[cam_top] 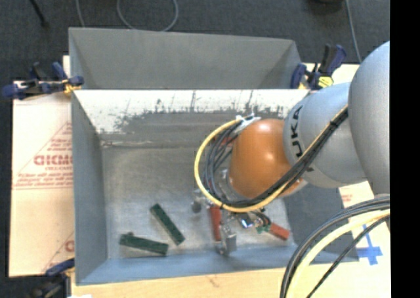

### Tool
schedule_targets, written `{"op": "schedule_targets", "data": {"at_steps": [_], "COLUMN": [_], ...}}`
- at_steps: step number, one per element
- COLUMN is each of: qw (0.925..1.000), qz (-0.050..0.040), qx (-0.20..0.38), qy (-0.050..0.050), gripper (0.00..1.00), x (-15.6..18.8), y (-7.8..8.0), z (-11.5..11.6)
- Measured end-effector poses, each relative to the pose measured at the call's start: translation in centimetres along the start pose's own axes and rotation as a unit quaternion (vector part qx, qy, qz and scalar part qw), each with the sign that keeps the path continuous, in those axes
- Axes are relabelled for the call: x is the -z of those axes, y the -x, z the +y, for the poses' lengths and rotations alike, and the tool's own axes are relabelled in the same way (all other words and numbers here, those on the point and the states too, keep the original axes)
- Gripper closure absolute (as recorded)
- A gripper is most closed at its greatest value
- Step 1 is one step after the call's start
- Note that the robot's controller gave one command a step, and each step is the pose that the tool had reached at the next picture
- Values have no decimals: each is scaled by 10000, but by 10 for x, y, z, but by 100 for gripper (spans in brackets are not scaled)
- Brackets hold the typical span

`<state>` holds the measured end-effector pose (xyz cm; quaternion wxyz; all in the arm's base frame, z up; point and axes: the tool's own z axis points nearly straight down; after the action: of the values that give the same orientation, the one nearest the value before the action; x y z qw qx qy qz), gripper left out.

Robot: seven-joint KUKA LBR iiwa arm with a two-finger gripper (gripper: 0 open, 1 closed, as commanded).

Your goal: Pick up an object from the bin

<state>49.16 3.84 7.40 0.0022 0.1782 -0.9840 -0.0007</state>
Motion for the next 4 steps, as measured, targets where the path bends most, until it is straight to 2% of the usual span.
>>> {"op": "schedule_targets", "data": {"at_steps": [1, 2, 3, 4], "qw": [9999, 9999, 9826, 9805], "qz": [-43, -45, -66, -49], "qx": [108, 152, 1856, 1963], "qy": [-39, -21, -38, -34], "gripper": [0, 100, 100, 100], "x": [-3, -3, 110, 82], "y": [0, 2, 51, 110], "z": [-91, -85, -64, -106]}}
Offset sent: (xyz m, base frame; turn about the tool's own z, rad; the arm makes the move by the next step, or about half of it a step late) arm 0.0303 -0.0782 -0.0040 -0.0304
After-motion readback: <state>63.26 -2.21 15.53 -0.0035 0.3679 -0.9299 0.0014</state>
